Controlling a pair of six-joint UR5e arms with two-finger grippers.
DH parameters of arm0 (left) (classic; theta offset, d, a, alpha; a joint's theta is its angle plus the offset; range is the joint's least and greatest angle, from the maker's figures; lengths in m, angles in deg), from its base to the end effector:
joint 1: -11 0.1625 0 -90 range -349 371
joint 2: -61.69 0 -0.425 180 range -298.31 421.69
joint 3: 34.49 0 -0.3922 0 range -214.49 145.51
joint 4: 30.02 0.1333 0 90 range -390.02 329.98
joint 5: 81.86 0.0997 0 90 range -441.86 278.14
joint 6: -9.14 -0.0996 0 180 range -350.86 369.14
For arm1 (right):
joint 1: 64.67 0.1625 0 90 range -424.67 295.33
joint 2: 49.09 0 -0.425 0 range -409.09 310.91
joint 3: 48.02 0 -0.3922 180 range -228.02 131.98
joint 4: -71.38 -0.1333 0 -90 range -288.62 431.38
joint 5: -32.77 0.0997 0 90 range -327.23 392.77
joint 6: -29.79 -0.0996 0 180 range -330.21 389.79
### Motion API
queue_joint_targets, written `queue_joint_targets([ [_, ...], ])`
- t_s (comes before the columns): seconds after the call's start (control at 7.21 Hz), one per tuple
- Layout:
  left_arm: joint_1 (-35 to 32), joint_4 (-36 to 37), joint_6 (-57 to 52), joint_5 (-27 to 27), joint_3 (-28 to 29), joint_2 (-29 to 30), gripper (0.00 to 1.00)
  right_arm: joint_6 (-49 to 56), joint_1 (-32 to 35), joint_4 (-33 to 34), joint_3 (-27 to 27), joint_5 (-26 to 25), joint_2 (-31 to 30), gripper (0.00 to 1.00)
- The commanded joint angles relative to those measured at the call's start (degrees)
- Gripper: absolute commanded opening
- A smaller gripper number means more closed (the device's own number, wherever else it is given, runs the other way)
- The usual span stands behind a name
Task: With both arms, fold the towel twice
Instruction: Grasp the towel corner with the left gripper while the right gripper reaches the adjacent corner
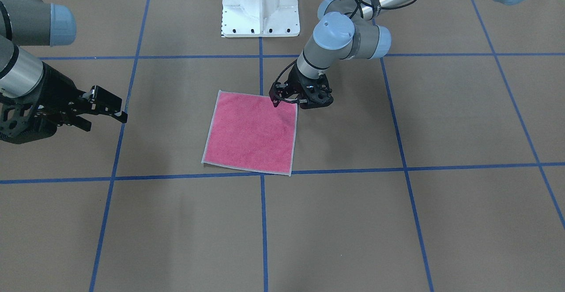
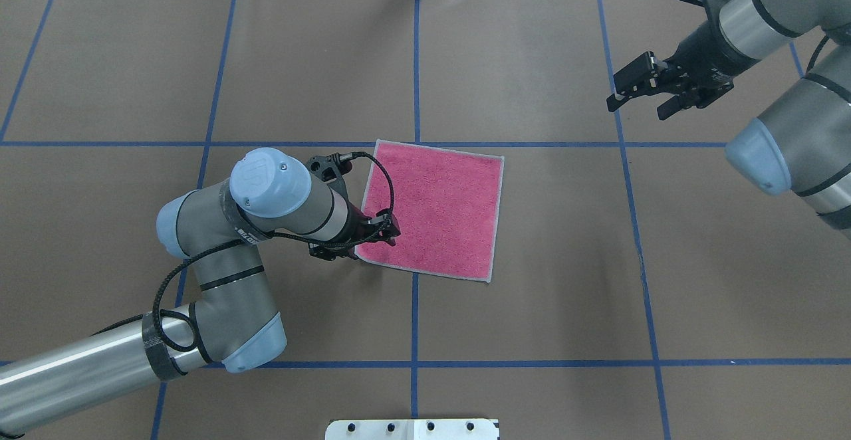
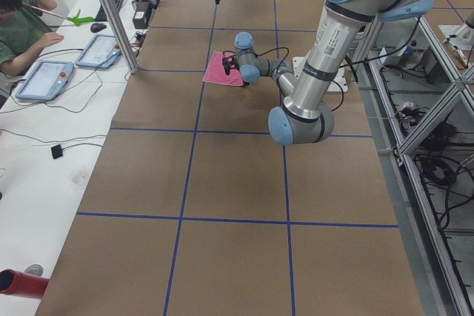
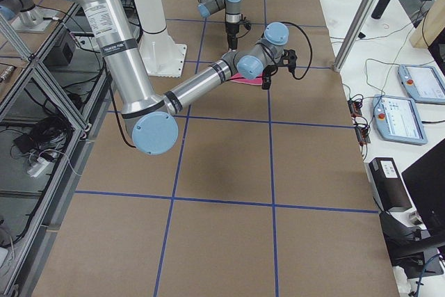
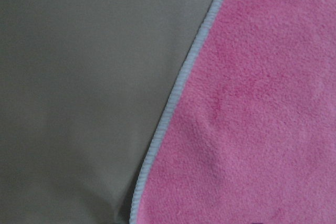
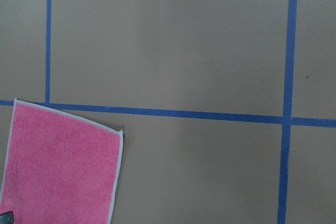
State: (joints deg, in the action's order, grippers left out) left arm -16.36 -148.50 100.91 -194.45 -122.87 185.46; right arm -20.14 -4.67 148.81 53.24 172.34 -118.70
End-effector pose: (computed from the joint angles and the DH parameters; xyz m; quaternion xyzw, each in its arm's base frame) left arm 0.5757 -0.4049 0.2653 -0.0553 0.5201 -0.1172 0.8442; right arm -0.2494 -0.5470 0.3318 0.0124 -0.5172 -0.0099 0.8557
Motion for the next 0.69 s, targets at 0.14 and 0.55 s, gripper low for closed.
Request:
queue_joint_targets([
  [0.14, 0.03, 0.00, -0.19, 0.00, 0.05, -0.11, 0.65, -0.07, -0.05, 0.00, -0.11, 0.09, 0.09, 1.00],
  [0.55, -0.06, 0.00, 0.16, 0.17, -0.30, -0.11, 0.02, -0.07, -0.84, 0.00, -0.19, 0.26, 0.09, 1.00],
])
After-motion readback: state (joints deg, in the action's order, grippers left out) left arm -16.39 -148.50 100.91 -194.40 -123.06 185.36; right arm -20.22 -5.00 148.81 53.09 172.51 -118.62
